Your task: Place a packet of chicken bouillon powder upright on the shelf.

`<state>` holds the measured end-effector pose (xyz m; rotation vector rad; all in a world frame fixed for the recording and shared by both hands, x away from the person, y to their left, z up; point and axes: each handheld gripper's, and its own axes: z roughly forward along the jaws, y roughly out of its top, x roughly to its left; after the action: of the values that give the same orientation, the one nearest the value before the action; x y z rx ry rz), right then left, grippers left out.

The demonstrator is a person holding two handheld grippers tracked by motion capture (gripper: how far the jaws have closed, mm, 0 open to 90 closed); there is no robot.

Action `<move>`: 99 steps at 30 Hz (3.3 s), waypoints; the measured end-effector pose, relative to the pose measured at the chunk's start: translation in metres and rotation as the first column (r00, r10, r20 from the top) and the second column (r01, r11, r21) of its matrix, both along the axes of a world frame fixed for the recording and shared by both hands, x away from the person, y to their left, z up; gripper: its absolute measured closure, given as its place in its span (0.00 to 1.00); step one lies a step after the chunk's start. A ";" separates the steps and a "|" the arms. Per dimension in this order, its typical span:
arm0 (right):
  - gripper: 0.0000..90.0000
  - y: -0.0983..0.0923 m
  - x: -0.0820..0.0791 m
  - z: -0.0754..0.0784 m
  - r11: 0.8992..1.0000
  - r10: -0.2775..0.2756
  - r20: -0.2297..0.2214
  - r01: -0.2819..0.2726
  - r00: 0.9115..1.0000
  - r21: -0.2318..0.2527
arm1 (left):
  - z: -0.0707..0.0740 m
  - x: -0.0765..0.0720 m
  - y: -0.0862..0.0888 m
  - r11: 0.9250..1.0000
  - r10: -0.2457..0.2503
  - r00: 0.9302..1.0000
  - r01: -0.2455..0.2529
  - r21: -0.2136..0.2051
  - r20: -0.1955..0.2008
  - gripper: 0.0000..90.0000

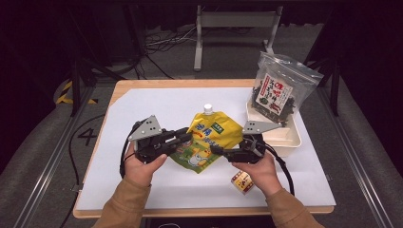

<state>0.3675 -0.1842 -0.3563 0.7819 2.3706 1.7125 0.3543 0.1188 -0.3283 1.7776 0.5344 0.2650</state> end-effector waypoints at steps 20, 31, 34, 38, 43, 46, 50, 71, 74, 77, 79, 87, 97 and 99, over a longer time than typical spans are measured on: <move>0.92 -0.009 -0.011 0.020 1.000 0.012 0.072 -0.012 0.997 0.005 | -0.003 0.001 0.000 0.999 0.001 0.999 0.001 -0.040 0.034 0.81; 0.92 -0.019 -0.015 0.039 0.999 0.006 0.093 -0.002 0.996 -0.041 | -0.004 0.003 0.001 0.998 0.057 0.996 -0.055 -0.036 0.064 0.60; 0.92 -0.024 -0.016 0.046 0.998 0.003 0.109 0.005 0.994 -0.068 | -0.003 0.003 0.003 0.998 0.060 0.996 -0.059 -0.030 0.060 0.57; 0.92 -0.035 -0.016 0.061 0.992 -0.009 0.128 0.025 0.992 -0.127 | -0.004 0.004 0.004 0.997 0.071 0.996 -0.070 -0.011 0.062 0.55; 0.92 -0.045 -0.015 0.076 0.983 -0.021 0.139 0.045 0.990 -0.175 | -0.007 0.008 0.008 0.994 0.108 0.992 -0.109 0.007 0.065 0.55; 0.92 -0.051 -0.014 0.086 0.978 -0.031 0.139 0.059 0.990 -0.200 | -0.009 0.011 0.011 0.993 0.118 0.991 -0.119 0.014 0.058 0.55; 0.92 -0.061 -0.012 0.098 0.971 -0.049 0.145 0.082 0.988 -0.226 | -0.010 0.012 0.014 0.991 0.131 0.990 -0.132 0.020 0.051 0.54; 0.92 -0.097 0.000 0.129 0.934 -0.108 0.134 0.147 0.985 -0.327 | -0.015 0.017 0.021 0.988 0.148 0.989 -0.148 0.046 0.019 0.50; 0.92 -0.102 0.002 0.131 0.926 -0.118 0.127 0.155 0.985 -0.343 | -0.015 0.017 0.021 0.989 0.142 0.990 -0.142 0.042 0.010 0.49; 0.92 -0.106 0.004 0.134 0.921 -0.127 0.121 0.162 0.985 -0.355 | -0.016 0.017 0.020 0.989 0.140 0.990 -0.140 0.047 0.004 0.49; 0.92 -0.110 0.006 0.136 0.917 -0.142 0.111 0.172 0.984 -0.360 | -0.016 0.018 0.020 0.989 0.138 0.990 -0.138 0.050 0.002 0.49; 0.92 -0.119 0.013 0.140 0.902 -0.184 0.073 0.198 0.980 -0.384 | -0.017 0.019 0.019 0.991 0.125 0.992 -0.124 0.057 -0.011 0.49; 0.92 -0.128 0.021 0.142 0.885 -0.218 0.035 0.213 0.975 -0.415 | -0.017 0.019 0.017 0.991 0.117 0.993 -0.115 0.062 -0.027 0.49; 0.92 -0.130 0.023 0.143 0.881 -0.219 0.028 0.210 0.975 -0.424 | -0.018 0.019 0.017 0.991 0.117 0.993 -0.115 0.064 -0.029 0.49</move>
<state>0.3902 -0.3146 -0.2133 0.9401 2.4295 1.0492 0.3732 0.1359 -0.3461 1.8164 0.6601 0.3367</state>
